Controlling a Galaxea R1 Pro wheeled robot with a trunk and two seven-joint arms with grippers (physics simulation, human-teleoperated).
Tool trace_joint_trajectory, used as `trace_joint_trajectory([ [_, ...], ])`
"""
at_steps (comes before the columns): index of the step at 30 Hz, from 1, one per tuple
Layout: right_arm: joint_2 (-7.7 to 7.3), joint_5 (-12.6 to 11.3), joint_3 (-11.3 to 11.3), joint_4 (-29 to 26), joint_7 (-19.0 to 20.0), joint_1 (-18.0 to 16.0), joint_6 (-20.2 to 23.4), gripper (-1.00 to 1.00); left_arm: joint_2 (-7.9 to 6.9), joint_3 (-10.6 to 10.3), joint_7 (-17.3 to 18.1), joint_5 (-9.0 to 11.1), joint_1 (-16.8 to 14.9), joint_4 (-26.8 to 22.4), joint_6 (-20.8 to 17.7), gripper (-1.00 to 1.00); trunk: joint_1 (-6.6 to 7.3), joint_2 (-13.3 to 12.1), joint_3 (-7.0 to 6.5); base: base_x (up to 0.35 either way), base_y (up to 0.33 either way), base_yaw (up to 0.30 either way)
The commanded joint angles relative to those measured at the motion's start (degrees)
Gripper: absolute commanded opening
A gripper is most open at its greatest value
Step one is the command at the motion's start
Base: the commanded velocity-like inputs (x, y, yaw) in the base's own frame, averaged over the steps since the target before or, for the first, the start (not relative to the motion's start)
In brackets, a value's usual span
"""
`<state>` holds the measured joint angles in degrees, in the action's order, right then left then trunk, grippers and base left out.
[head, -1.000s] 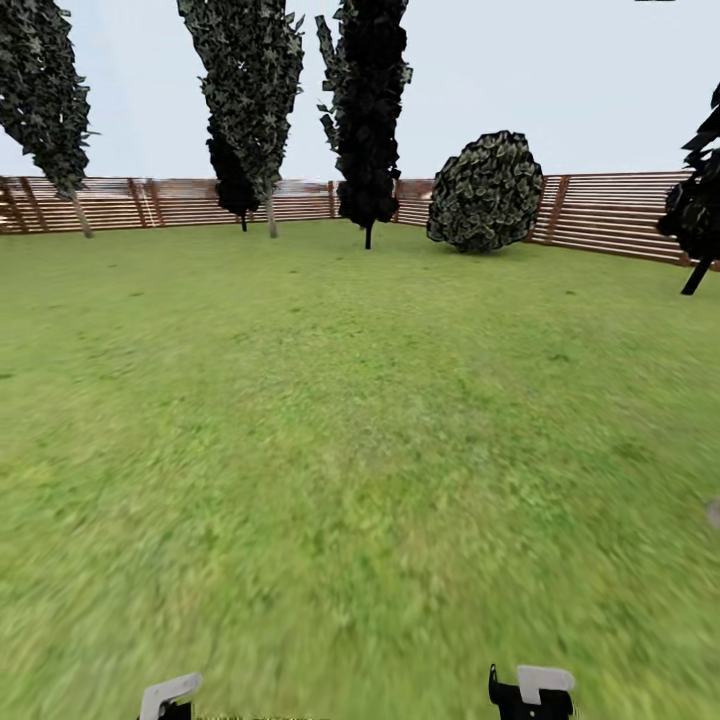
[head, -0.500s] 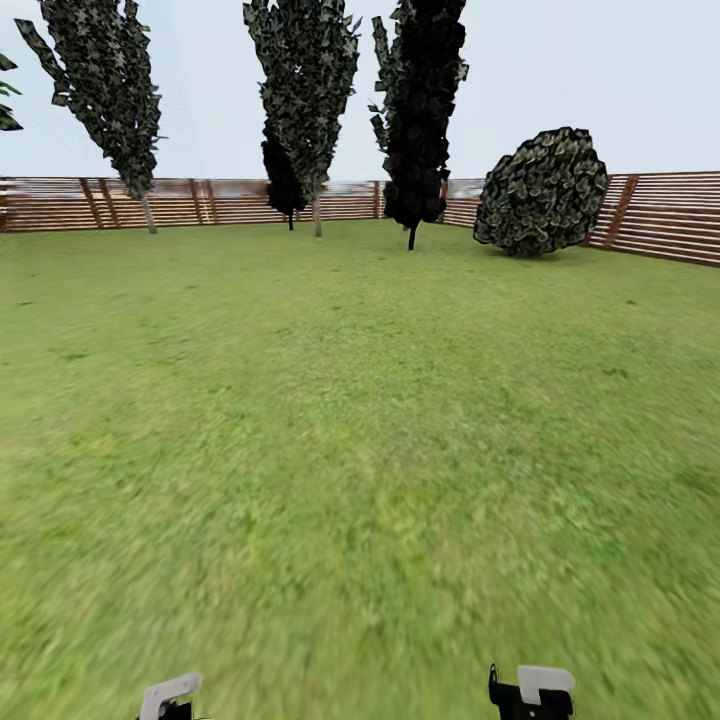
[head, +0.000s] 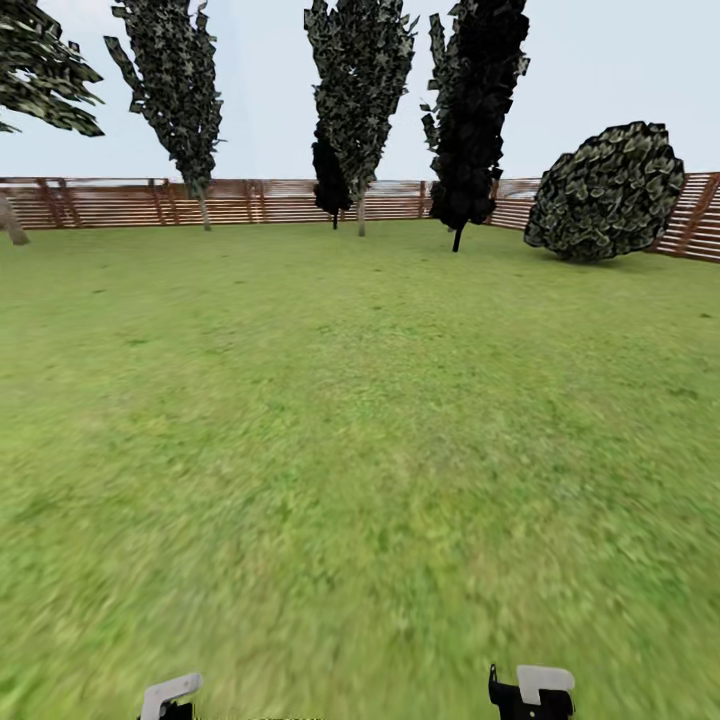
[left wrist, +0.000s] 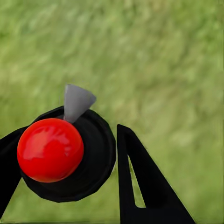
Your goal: In the garden, pick up the pesticide atomizer on the floor and spray pesticide onto both trees until each tree trunk is fully covered.
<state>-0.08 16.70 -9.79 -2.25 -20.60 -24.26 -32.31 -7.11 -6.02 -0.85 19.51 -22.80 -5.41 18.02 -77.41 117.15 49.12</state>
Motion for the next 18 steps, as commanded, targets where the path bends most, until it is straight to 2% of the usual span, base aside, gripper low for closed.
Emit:
trace_joint_trajectory([
  [1, 0.0, 0.61, -0.41, 0.05, -0.23, -0.03, -0.15, 1.0, -0.01, -0.48, -0.12, 0.39, -0.05, 0.05, 0.19, -1.0, 0.01, 0.02, 0.05, 0.0, 0.0, 0.282],
  [18, 0.0, 0.6, -0.41, 0.05, -0.23, -0.05, -0.18, 1.0, 0.05, -0.48, -0.12, 0.26, -0.05, 0.05, 0.18, -1.0, 0.01, 0.02, 0.05, 0.0, 0.0, 0.282],
])
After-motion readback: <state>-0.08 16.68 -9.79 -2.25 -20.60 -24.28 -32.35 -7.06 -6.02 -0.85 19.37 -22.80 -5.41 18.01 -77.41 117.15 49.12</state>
